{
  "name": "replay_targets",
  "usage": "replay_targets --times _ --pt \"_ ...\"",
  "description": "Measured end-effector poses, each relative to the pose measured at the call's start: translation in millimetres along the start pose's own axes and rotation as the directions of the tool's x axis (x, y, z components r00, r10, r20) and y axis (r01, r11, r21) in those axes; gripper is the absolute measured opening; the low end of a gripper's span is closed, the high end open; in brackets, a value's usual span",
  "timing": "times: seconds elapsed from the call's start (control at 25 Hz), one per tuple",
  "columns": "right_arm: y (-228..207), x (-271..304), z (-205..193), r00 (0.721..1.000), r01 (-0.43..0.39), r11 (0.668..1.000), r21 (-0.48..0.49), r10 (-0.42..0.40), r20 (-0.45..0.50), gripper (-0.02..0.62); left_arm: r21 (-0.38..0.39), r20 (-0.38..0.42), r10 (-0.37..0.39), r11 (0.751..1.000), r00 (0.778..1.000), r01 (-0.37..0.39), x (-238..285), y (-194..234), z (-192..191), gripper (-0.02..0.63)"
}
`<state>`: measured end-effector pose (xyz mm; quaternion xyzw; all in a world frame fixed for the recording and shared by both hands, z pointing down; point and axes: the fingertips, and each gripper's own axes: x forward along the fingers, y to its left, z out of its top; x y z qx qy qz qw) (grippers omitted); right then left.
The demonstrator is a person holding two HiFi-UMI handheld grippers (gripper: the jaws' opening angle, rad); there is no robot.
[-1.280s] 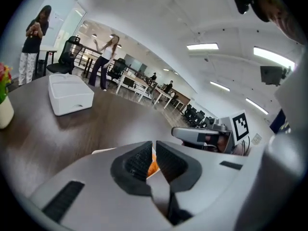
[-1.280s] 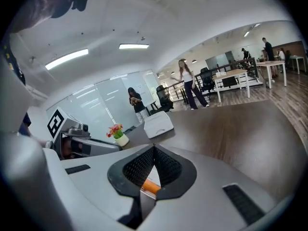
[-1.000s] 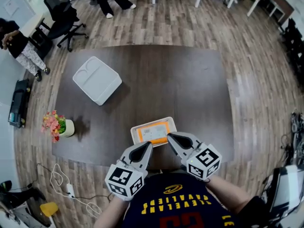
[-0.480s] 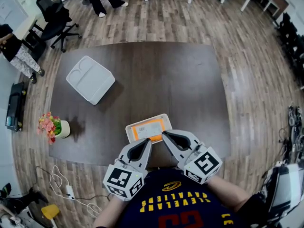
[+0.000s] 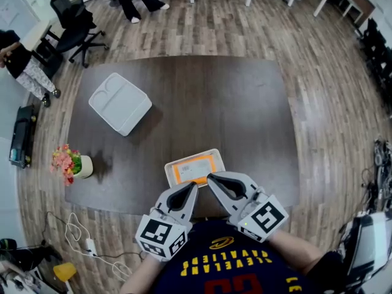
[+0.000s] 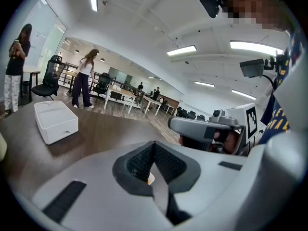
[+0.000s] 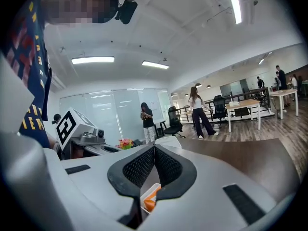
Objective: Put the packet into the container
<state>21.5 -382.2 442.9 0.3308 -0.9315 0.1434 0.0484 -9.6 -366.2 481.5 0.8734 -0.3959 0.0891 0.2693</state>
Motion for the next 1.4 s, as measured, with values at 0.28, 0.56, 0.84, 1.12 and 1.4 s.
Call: replay_targets --times 0.28,0.56,0.84,1.12,1.4 --pt "2.6 2.9 -2.4 1.000 -0.008 1.000 -0.001 0.008 -0.007 0.009 -0.004 0.006 0.004 1.000 1.000 -0.004 -0.2 2.1 0.4 0.000" --pt "6.5 0.7 -2.8 1.000 -0.013 1.000 -0.002 0.013 -0.010 0.009 0.003 -0.010 -0.007 1.000 1.000 0.007 -1.5 -4.7 -0.7 0.000" --pt "10.0 0.0 -5.1 1.000 -0.010 1.000 0.003 0.010 -0.010 0.009 0.013 -0.011 -0.006 1.000 1.000 0.006 -3.1 -5.0 -5.4 0.000" --pt "12.2 1.3 -9.9 1.000 -0.007 1.000 0.007 0.008 -0.017 0.009 0.013 -0.008 -0.003 1.000 1.000 0.003 -6.5 -2.8 -7.6 0.000" --pt "20.8 -0.3 -11.6 1.000 -0.006 1.000 -0.004 0.006 -0.020 0.009 0.012 -0.010 -0.009 1.000 1.000 0.009 -14.0 -2.6 -13.0 0.000"
